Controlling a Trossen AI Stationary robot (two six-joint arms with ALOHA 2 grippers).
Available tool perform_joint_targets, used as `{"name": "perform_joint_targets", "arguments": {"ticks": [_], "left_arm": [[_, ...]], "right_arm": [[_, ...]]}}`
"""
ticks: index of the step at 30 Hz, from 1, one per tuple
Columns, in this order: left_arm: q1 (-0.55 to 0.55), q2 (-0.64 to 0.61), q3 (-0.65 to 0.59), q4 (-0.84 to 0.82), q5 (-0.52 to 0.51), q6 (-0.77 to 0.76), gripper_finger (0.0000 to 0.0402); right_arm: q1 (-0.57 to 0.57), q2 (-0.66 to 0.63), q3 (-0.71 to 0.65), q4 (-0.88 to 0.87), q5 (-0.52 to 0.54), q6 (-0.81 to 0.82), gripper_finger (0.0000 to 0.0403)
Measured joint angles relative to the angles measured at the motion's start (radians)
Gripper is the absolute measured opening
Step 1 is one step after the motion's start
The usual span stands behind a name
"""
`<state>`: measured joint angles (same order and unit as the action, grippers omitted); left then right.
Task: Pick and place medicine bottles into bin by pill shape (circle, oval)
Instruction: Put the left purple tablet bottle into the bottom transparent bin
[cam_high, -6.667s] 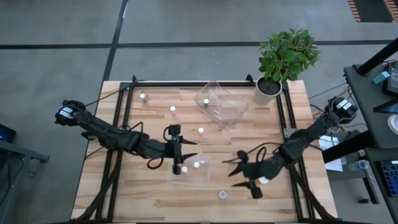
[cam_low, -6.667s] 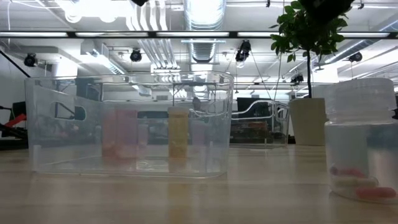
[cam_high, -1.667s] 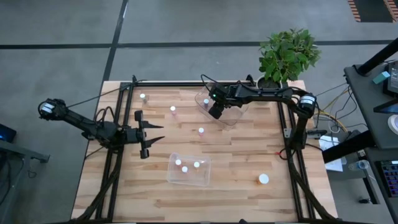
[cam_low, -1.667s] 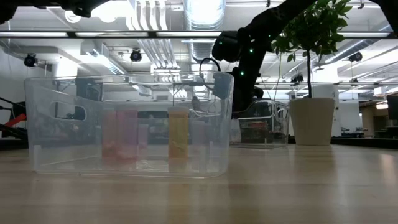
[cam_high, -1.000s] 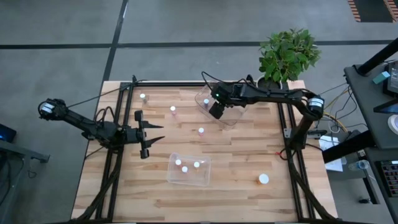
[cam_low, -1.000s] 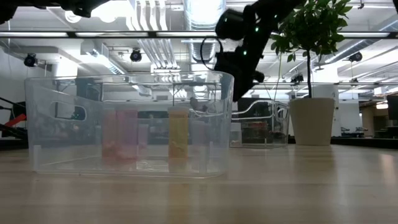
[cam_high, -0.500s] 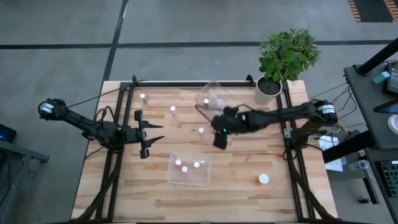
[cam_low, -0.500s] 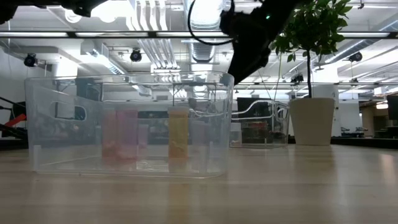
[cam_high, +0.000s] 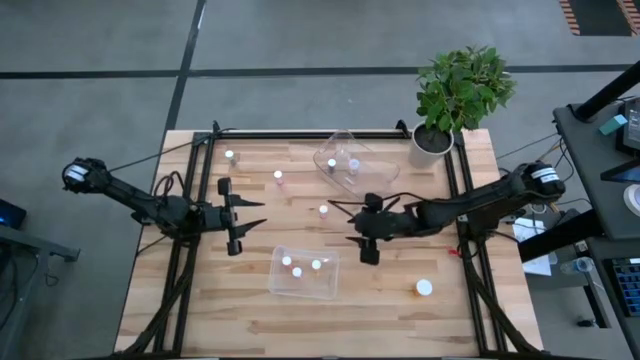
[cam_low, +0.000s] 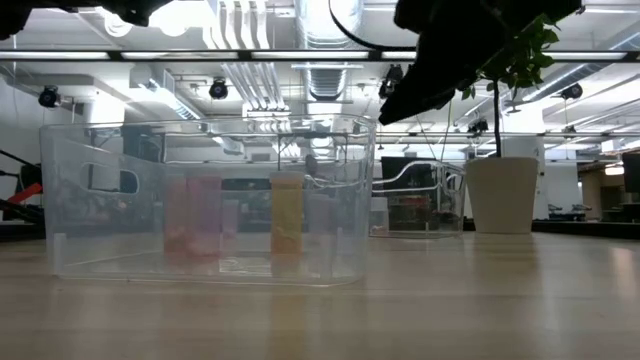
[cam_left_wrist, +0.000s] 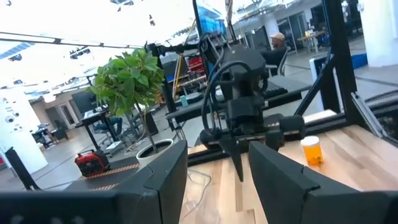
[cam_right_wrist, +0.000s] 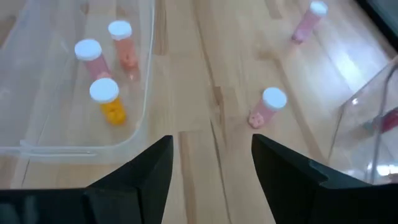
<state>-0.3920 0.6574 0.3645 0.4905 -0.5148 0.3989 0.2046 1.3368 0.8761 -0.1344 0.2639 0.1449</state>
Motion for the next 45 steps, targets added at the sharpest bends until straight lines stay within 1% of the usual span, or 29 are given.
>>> {"name": "perform_joint_targets", "arguments": {"ticks": [6, 9, 14, 20, 25, 30, 36, 40, 45], "left_arm": [[0.000, 0.023, 0.000, 0.032, 0.000, 0.001, 0.0156], [0.000, 0.034, 0.000, 0.041, 0.000, 0.001, 0.0156], [0.000, 0.067, 0.000, 0.090, 0.000, -0.003, 0.0156], [0.000, 0.128, 0.000, 0.155, 0.000, -0.031, 0.0156], [0.000, 0.195, 0.000, 0.188, -0.004, -0.119, 0.0156], [0.000, 0.271, 0.000, 0.225, -0.024, -0.209, 0.0156], [0.000, 0.348, 0.004, 0.322, -0.058, -0.250, 0.0156], [0.006, 0.373, 0.015, 0.324, -0.097, -0.295, 0.0156], [0.038, 0.381, 0.015, 0.311, -0.102, -0.379, 0.0156]], "right_arm": [[-0.017, -0.117, -0.138, 0.179, -0.001, -0.092, 0.0209], [-0.028, -0.175, -0.198, 0.240, -0.002, -0.126, 0.0209], [-0.035, -0.287, -0.281, 0.265, -0.001, -0.129, 0.0209], [-0.035, -0.393, -0.401, 0.385, -0.002, -0.129, 0.0209], [-0.035, -0.437, -0.483, 0.452, -0.003, -0.129, 0.0209], [-0.035, -0.464, -0.532, 0.502, -0.006, -0.139, 0.0209], [-0.035, -0.508, -0.554, 0.537, -0.006, -0.189, 0.0209], [-0.035, -0.541, -0.554, 0.537, -0.006, -0.218, 0.0209], [-0.035, -0.570, -0.554, 0.536, -0.038, -0.236, 0.0209]]}}
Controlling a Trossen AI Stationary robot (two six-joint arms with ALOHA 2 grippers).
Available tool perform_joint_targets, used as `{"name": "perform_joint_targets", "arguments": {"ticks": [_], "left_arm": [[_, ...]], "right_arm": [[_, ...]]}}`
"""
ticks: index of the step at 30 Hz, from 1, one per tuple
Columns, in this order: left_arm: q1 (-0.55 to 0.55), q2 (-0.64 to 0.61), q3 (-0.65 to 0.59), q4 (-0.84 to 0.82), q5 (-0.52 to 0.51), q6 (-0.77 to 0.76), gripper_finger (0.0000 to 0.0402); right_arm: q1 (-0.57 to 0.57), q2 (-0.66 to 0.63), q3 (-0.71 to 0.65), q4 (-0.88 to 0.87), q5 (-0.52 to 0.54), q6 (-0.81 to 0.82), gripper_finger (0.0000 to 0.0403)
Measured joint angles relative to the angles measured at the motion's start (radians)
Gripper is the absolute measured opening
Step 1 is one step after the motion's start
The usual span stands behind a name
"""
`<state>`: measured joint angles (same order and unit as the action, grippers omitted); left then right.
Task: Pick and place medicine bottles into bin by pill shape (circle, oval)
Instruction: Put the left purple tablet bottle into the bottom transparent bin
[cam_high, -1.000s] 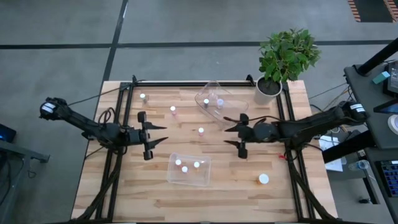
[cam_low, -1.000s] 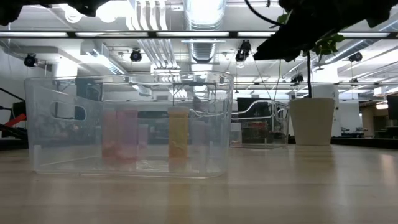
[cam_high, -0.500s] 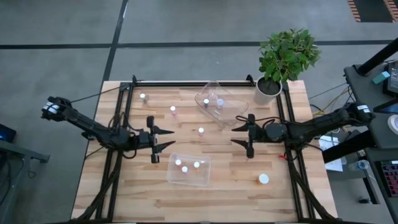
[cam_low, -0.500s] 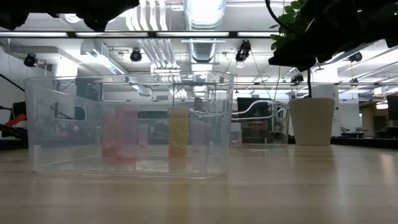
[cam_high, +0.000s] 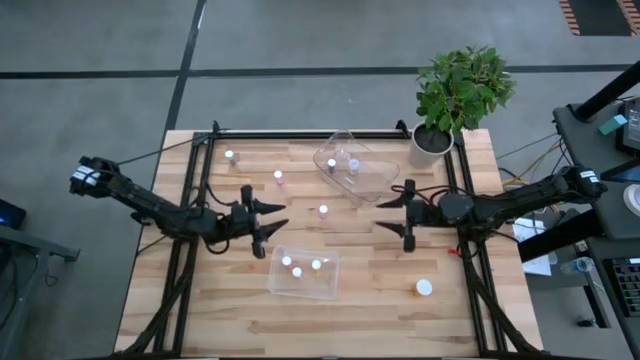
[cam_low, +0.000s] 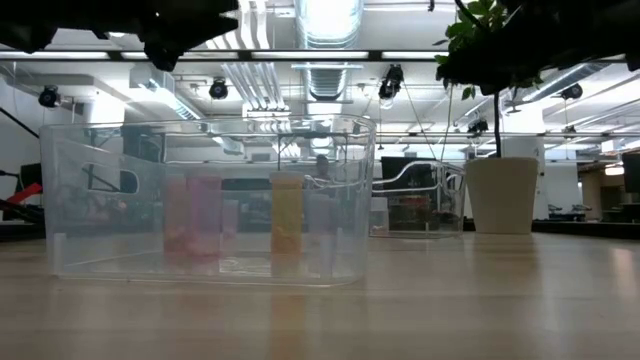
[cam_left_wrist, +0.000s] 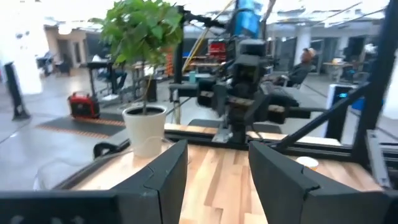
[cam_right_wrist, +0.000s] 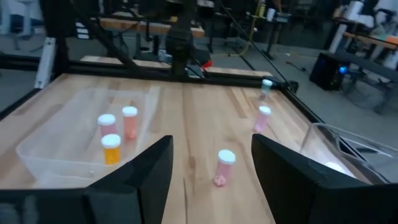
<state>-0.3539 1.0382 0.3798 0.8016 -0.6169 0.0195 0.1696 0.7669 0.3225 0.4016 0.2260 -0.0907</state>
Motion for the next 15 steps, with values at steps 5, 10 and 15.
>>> {"name": "perform_joint_targets", "arguments": {"ticks": [5, 10, 15], "left_arm": [[0.069, -0.004, 0.005, -0.077, -0.003, -0.098, 0.0155], [0.171, -0.005, 0.054, -0.284, -0.002, -0.238, 0.0155], [0.290, 0.005, 0.150, -0.642, 0.016, -0.378, 0.0155]], "right_arm": [[0.000, -0.006, 0.000, -0.001, -0.025, -0.002, 0.0209], [0.000, -0.006, 0.000, -0.005, -0.025, -0.016, 0.0209], [0.000, -0.008, 0.000, -0.025, -0.025, -0.027, 0.0209]]}}
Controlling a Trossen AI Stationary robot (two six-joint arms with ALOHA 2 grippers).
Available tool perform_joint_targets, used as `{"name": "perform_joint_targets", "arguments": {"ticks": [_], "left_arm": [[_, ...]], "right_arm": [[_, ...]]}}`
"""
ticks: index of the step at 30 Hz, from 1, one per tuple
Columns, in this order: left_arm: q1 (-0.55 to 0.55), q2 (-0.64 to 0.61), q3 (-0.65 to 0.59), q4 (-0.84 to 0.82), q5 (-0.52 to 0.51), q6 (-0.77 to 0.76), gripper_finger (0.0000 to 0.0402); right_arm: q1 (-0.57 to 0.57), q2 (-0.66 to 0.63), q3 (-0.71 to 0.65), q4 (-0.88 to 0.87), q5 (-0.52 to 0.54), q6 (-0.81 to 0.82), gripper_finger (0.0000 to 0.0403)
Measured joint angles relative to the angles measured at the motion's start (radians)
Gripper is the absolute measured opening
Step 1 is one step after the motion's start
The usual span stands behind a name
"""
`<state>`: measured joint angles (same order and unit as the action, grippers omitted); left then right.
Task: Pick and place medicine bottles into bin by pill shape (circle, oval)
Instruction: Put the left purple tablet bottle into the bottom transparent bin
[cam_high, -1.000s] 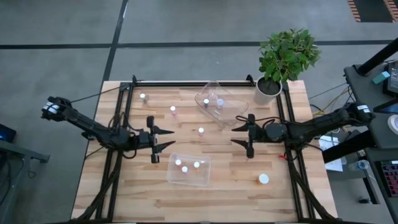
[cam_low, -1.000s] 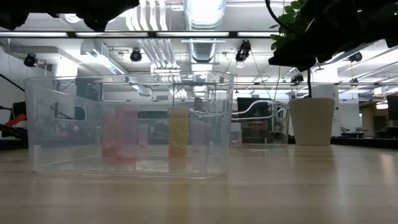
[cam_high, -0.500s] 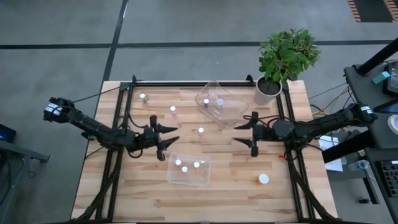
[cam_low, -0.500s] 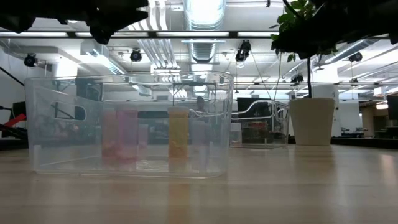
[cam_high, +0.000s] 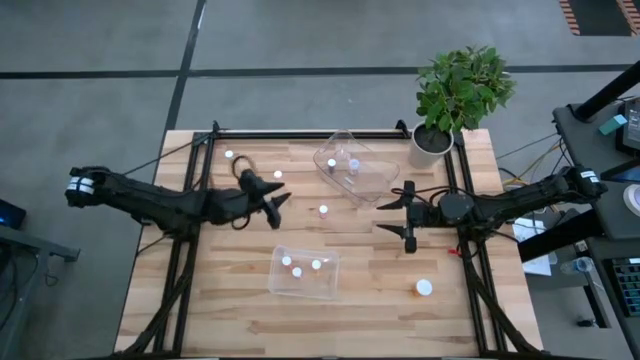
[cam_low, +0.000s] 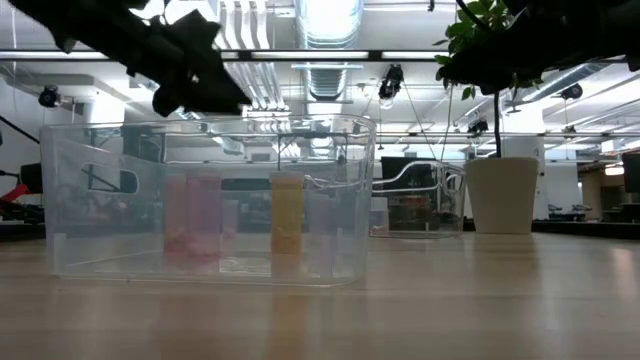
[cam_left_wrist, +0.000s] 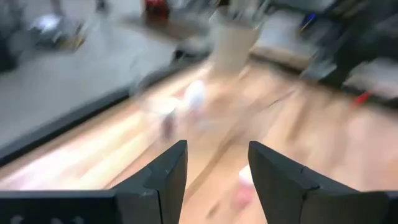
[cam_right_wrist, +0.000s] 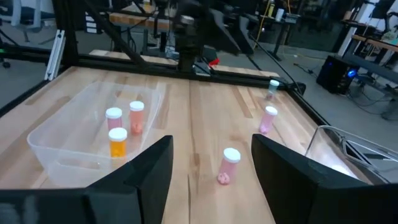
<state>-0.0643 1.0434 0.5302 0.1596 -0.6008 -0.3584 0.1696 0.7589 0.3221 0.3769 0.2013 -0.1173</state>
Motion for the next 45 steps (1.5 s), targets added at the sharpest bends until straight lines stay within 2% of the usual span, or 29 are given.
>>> {"name": "perform_joint_targets", "arguments": {"ticks": [5, 10, 14, 20, 32, 45], "left_arm": [[0.118, 0.041, 0.105, -0.322, 0.074, 0.003, 0.0155], [0.242, 0.134, 0.180, -0.467, 0.201, 0.165, 0.0155], [0.327, 0.222, 0.205, -0.470, 0.341, 0.340, 0.0155], [0.411, 0.291, 0.227, -0.466, 0.361, 0.463, 0.0155], [0.482, 0.330, 0.220, -0.456, 0.399, 0.501, 0.0155], [0.536, 0.402, 0.216, -0.362, 0.391, 0.506, 0.0155]], "right_arm": [[0.000, 0.000, 0.000, -0.005, 0.000, 0.000, 0.0209], [0.000, 0.000, -0.001, -0.005, 0.000, -0.006, 0.0209], [0.000, 0.002, -0.001, -0.005, 0.000, -0.006, 0.0209], [0.000, 0.002, -0.001, -0.006, 0.000, -0.007, 0.0209], [0.000, 0.002, -0.001, -0.014, 0.001, -0.018, 0.0209], [0.000, 0.003, -0.001, -0.023, 0.001, -0.016, 0.0209]]}}
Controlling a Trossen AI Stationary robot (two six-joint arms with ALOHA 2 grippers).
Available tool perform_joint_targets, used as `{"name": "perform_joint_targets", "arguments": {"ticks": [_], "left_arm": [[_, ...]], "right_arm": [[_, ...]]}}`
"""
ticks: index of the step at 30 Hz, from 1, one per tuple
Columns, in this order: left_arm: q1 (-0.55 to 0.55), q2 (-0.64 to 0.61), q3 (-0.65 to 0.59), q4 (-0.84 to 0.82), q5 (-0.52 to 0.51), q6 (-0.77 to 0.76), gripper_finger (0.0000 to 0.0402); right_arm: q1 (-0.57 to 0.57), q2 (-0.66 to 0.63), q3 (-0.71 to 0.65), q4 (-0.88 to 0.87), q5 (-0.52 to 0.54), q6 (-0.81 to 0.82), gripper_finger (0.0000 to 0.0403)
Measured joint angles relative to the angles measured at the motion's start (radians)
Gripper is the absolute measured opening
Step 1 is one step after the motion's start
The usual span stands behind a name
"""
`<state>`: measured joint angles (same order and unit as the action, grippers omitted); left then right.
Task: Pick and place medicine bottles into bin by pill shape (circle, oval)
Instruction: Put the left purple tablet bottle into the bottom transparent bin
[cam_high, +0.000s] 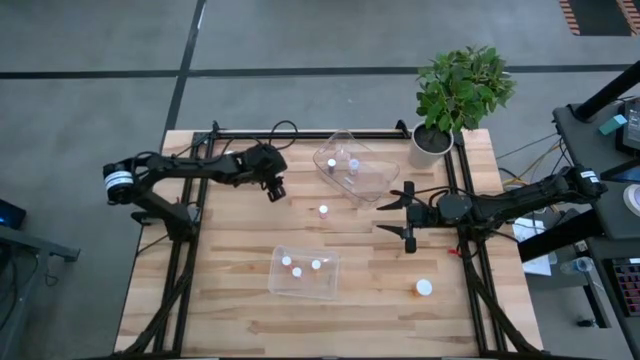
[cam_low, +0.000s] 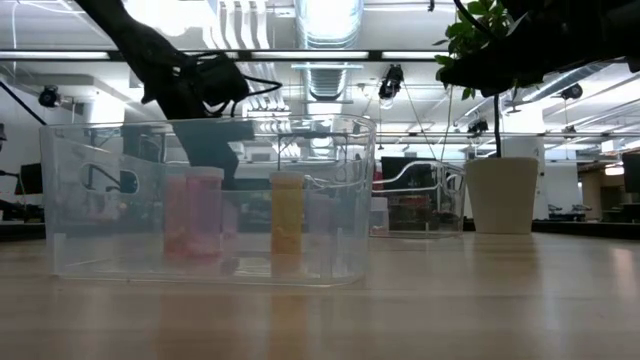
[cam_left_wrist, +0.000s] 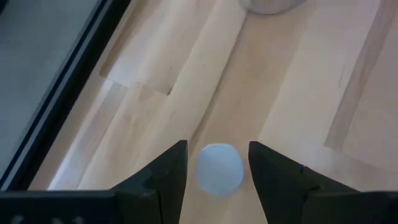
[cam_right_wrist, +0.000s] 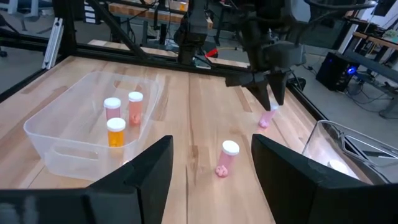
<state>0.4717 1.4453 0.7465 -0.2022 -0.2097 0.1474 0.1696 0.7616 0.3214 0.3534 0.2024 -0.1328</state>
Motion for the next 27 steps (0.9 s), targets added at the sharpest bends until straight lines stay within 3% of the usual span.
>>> {"name": "perform_joint_targets", "arguments": {"ticks": [16, 24, 27], "left_arm": [[0.000, 0.086, 0.000, 0.059, 0.000, -0.018, 0.0153], [0.000, 0.082, 0.000, 0.061, 0.000, -0.013, 0.0086], [0.000, 0.082, 0.000, 0.061, 0.000, -0.018, 0.0082]], "right_arm": [[0.000, 0.000, 0.000, -0.005, 0.008, 0.001, 0.0209], [0.000, 0.000, 0.000, -0.005, 0.008, 0.000, 0.0209], [0.000, 0.000, 0.000, -0.005, 0.008, 0.000, 0.0209]]}}
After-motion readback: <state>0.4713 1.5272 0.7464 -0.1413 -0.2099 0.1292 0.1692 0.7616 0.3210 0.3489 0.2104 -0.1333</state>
